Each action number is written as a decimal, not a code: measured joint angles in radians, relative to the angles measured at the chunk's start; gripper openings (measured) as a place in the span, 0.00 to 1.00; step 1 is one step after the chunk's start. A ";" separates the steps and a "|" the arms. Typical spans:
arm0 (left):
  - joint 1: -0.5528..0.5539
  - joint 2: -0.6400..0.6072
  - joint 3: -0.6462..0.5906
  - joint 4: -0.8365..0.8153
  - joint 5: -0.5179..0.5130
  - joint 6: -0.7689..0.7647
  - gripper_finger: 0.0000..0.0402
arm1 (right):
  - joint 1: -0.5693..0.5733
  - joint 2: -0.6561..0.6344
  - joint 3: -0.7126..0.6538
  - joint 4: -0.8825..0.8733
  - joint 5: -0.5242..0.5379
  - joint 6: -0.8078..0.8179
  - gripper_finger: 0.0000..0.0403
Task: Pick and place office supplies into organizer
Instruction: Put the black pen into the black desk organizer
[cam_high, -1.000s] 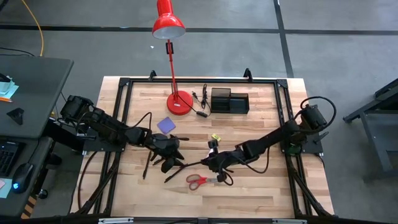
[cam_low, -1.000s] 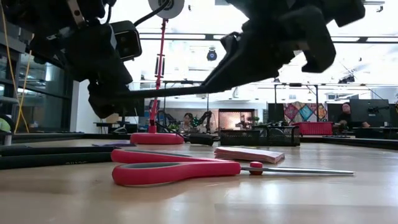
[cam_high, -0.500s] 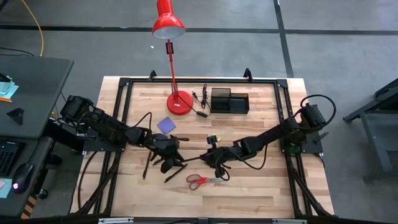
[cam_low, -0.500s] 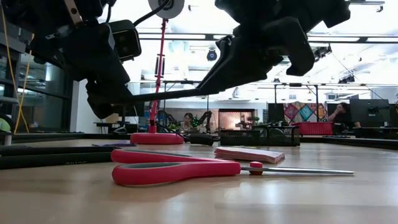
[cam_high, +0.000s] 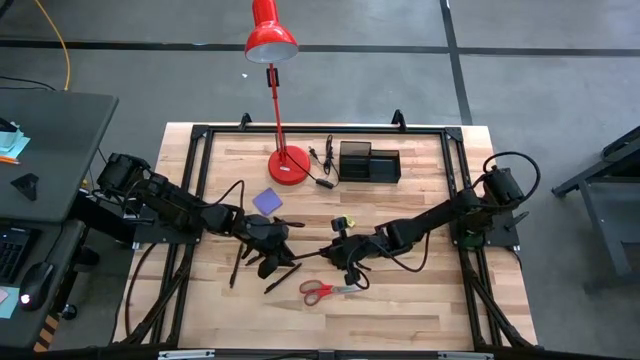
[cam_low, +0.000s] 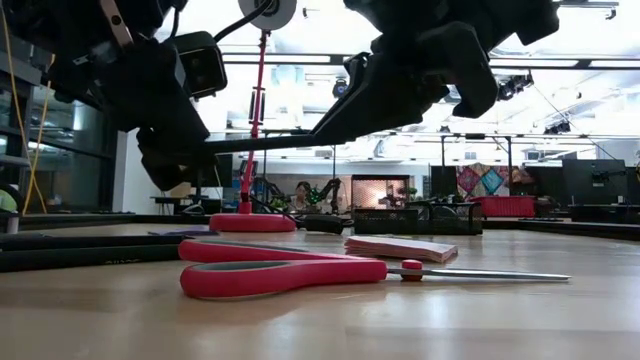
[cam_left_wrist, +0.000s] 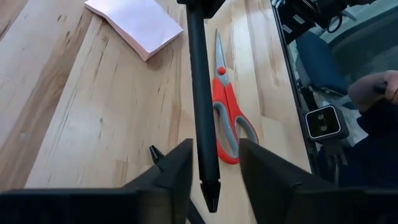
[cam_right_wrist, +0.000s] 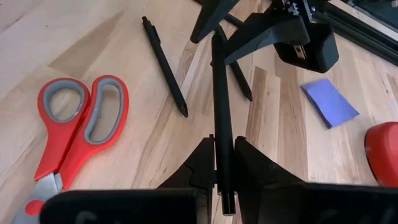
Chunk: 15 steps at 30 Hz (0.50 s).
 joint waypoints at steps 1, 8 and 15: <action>0.000 0.000 0.000 0.000 -0.004 0.000 0.22 | 0.000 0.000 0.000 0.000 -0.001 0.000 0.05; 0.000 0.001 -0.001 -0.002 -0.012 -0.003 0.05 | 0.000 0.000 0.000 0.003 -0.002 0.002 0.05; 0.000 0.000 0.000 -0.015 -0.038 0.004 0.10 | 0.000 0.000 0.000 -0.001 -0.001 0.004 0.06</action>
